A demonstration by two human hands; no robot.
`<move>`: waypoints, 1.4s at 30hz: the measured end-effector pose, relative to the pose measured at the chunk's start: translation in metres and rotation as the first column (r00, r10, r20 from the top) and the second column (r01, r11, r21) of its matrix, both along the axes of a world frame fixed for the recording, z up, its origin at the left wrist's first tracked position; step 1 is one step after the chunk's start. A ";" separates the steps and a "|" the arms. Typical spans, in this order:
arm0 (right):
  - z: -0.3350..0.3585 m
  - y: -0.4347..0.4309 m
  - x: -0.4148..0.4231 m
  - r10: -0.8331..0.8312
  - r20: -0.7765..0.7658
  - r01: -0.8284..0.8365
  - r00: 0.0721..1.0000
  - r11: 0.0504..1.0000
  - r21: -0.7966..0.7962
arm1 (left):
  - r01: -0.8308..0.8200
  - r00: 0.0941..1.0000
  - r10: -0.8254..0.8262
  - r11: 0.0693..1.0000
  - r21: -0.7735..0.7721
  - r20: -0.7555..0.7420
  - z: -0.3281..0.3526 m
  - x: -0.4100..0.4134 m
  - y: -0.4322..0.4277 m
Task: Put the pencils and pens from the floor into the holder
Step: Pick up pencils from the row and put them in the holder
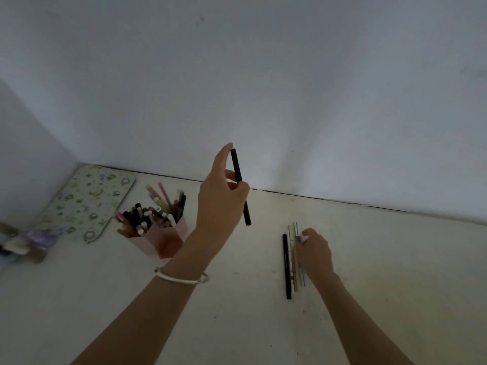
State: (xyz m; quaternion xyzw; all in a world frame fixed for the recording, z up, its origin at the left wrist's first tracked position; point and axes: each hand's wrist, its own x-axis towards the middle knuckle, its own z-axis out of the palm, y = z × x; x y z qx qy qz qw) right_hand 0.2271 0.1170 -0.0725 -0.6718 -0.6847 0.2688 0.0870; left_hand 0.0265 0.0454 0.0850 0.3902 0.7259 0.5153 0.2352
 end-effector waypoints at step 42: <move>0.105 -0.072 -0.219 0.571 -0.444 -0.280 0.690 0.777 0.564 | -0.369 0.738 0.401 0.913 0.173 -0.543 0.007 -0.166 -0.091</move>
